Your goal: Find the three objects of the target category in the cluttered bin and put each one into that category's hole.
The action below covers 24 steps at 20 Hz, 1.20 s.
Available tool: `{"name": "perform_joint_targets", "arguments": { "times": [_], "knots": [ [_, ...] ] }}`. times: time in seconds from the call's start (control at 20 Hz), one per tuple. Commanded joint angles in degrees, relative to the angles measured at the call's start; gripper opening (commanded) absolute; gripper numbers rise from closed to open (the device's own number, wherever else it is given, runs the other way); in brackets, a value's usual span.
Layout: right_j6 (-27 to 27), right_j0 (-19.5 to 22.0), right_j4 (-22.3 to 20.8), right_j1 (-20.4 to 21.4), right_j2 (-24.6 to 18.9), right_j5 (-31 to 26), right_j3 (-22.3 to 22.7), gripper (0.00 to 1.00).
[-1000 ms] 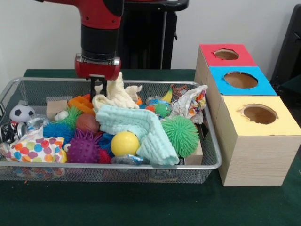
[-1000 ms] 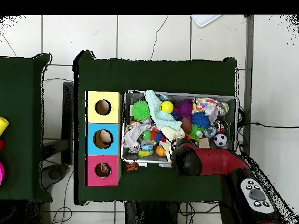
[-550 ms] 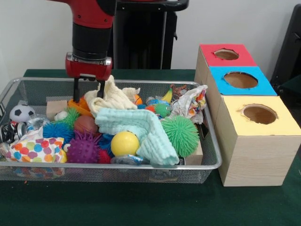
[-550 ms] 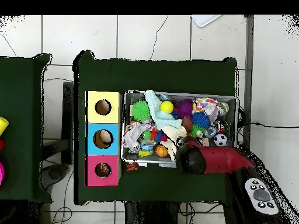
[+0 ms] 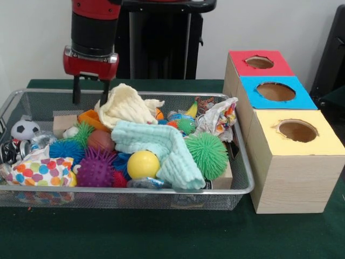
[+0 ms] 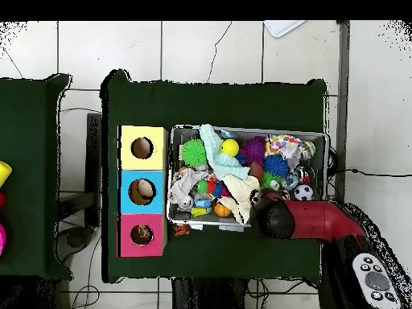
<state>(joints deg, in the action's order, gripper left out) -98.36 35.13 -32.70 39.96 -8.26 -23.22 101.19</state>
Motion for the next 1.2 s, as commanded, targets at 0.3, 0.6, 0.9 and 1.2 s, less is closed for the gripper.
{"name": "perform_joint_targets", "arguments": {
  "times": [0.3,0.6,0.9,1.2],
  "knots": [
    [4.5,2.7,10.7,9.8,-10.2,-15.8,4.5,1.00],
    [-1.1,2.1,17.3,9.8,-10.7,-16.8,8.4,1.00],
    [-6.6,-0.8,20.6,10.0,-9.1,-11.7,12.4,1.00],
    [-9.3,-3.6,23.0,8.1,-8.2,-6.8,16.3,1.00]
  ]
}}
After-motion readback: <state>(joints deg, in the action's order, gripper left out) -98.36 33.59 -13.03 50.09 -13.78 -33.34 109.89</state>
